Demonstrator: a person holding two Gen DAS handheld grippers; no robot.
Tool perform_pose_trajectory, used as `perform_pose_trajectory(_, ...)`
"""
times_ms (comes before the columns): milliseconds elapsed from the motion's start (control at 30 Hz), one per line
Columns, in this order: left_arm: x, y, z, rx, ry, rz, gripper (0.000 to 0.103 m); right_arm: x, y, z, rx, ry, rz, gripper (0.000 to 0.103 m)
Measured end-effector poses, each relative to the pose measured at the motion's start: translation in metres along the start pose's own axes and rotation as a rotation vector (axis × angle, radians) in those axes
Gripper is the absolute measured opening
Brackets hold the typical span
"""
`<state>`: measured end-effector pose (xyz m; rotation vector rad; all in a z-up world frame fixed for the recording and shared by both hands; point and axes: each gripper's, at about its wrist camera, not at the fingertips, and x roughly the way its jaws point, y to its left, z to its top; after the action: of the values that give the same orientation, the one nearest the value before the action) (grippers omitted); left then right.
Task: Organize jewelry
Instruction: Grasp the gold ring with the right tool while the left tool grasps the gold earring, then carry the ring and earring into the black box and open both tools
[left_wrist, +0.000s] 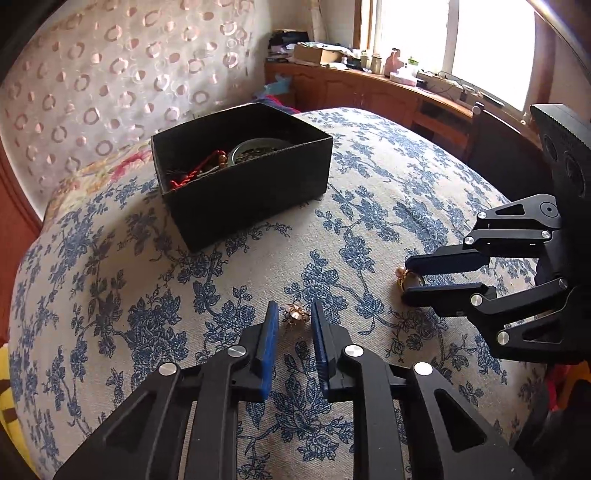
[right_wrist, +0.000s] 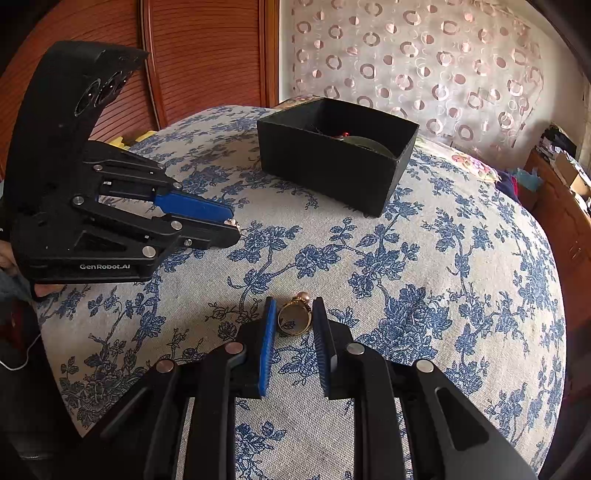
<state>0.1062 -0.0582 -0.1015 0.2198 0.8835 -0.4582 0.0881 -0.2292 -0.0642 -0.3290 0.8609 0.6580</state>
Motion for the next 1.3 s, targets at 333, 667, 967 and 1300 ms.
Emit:
perform_pose_trajectory(333,-0.014,0.001,0.003,-0.02,-0.055,0.023,0.013,-0.001,0.0,0.001,-0.01,0.001,0.002,0.022)
perform_pose_trajectory(667,-0.025,0.02,0.023,-0.076,-0.112,0.059,0.013,-0.012,-0.014,0.045,-0.015,-0.079,-0.045,0.022)
perform_pose_trajectory(967,-0.028,0.039,0.045,-0.1,-0.143,0.084,0.013,0.002,-0.05,0.104,0.065,-0.129,-0.037,0.022)
perform_pose_trajectory(1300,-0.028,0.06,0.075,-0.147,-0.181,0.077,0.013,0.02,-0.064,0.121,0.106,-0.113,-0.033,0.022)
